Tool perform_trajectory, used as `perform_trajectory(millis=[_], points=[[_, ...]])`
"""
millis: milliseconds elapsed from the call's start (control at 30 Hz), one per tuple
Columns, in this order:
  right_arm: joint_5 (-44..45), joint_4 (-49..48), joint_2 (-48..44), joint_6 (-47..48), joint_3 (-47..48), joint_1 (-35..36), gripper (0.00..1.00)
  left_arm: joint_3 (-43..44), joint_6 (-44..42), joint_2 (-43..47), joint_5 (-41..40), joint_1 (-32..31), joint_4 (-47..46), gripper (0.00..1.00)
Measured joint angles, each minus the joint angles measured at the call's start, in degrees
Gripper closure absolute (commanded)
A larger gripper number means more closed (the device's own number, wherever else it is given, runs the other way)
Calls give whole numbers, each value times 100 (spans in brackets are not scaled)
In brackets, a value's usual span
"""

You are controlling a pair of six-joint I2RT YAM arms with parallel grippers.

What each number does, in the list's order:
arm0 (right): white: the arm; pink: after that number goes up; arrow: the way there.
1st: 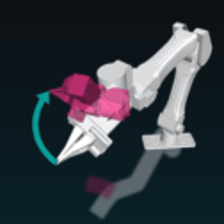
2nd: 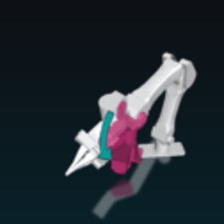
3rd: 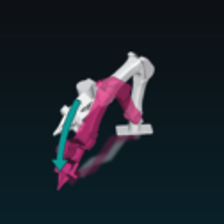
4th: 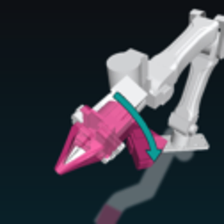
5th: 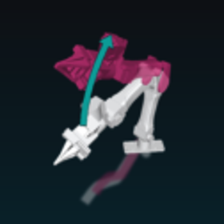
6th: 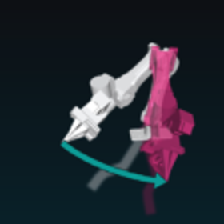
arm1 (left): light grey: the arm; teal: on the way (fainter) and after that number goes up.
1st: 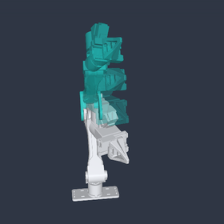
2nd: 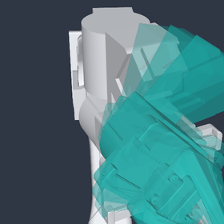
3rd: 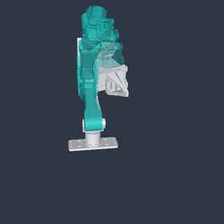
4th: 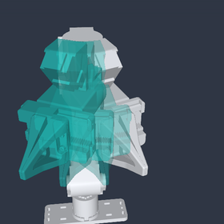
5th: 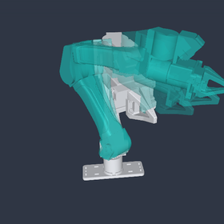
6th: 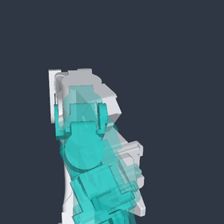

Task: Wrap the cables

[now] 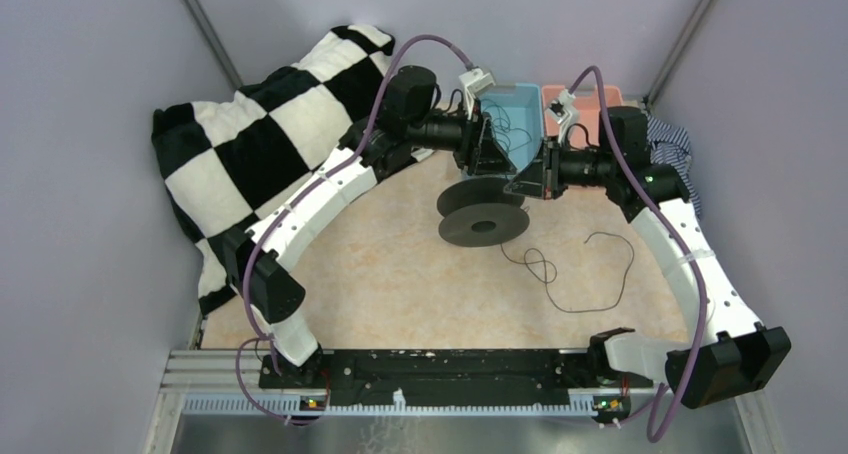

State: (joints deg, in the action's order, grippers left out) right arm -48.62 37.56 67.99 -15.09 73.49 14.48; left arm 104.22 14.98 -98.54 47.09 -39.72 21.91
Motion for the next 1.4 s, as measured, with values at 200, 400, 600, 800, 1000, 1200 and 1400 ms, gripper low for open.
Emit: perform_trajectory(millis=[200,400,600,800,1000,1200,1400], points=[[-48,-31,0,-17,-2,0,100,-7,37,0,7,9,-55,44],[-81,-127,-35,-59,-72,0,100,-70,33,-44,28,9,-44,61],[-57,-114,-44,-57,-79,0,100,-168,13,-48,90,9,-94,100],[433,155,-46,212,-85,0,100,-363,-55,-48,-26,9,-94,23],[1021,363,39,772,-83,0,100,-356,-505,-48,-494,103,319,19],[1180,192,590,1110,-57,0,100,-647,-1185,-20,-437,920,568,20],[1191,-219,1051,1158,-57,26,100,-1335,-2107,-39,-498,1445,1019,24]])
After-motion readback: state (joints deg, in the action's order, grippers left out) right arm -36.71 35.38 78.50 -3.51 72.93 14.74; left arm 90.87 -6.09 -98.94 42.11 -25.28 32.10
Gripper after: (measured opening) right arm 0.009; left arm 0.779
